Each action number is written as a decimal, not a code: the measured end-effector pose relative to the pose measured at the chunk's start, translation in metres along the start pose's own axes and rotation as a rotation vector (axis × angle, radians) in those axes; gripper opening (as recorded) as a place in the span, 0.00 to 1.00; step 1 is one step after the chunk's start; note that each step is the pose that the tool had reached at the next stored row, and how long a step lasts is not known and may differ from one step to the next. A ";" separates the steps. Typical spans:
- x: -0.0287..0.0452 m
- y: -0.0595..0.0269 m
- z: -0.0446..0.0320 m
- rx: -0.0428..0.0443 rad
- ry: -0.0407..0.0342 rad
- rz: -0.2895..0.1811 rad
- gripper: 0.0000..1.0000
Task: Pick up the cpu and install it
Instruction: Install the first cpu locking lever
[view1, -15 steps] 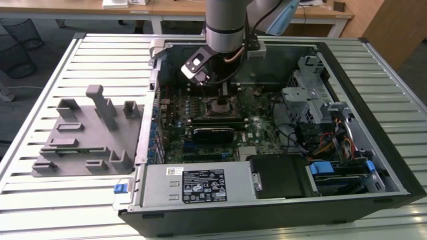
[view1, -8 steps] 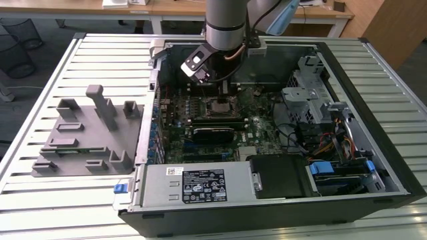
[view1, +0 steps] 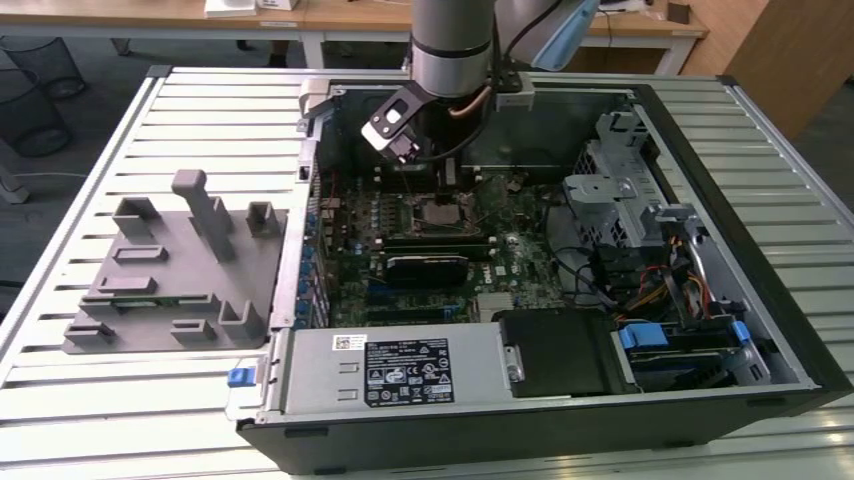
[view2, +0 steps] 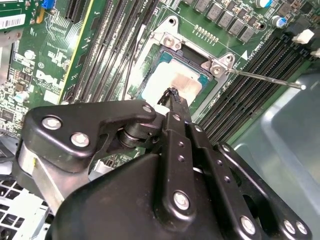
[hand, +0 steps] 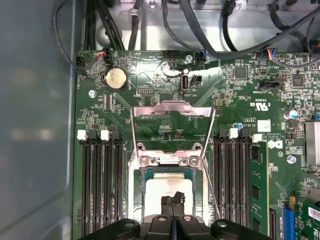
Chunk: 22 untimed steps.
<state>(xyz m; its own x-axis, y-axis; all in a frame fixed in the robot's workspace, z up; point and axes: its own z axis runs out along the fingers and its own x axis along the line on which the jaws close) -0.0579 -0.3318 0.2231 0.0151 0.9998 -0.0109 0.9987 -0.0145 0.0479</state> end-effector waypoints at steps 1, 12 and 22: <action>0.0000 0.0000 -0.0005 0.0000 0.0000 0.000 0.11; -0.0001 0.0003 -0.0069 0.0000 0.0000 0.000 0.11; -0.0003 0.0002 -0.0115 -0.0003 0.0000 0.000 0.11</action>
<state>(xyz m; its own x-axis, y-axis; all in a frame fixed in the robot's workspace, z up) -0.0582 -0.3319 0.2345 0.0150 0.9998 -0.0109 0.9987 -0.0144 0.0483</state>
